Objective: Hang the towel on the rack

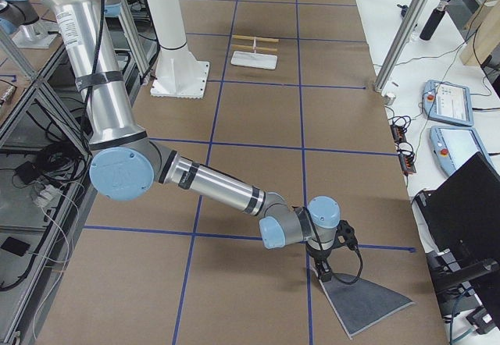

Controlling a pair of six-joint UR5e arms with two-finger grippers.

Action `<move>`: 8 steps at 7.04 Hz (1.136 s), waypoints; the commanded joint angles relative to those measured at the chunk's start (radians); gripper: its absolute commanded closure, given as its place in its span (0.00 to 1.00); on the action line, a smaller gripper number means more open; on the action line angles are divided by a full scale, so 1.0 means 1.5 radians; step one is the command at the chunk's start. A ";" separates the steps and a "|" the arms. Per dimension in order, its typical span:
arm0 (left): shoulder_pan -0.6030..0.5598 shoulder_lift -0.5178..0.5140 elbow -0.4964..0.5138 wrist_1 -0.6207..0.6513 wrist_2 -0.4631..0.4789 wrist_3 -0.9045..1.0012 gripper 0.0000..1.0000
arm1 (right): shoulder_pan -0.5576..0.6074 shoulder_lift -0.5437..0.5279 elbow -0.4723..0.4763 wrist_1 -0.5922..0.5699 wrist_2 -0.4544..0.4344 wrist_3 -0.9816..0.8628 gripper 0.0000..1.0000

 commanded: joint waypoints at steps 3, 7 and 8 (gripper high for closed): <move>0.000 -0.002 -0.003 -0.001 0.000 0.000 0.02 | -0.023 0.007 -0.021 0.001 -0.074 0.000 0.38; 0.001 -0.008 0.000 -0.001 0.000 -0.001 0.02 | -0.029 0.007 -0.029 0.001 -0.075 0.000 0.65; 0.001 -0.008 0.000 -0.001 0.001 -0.001 0.02 | -0.029 0.007 -0.029 0.001 -0.075 0.000 1.00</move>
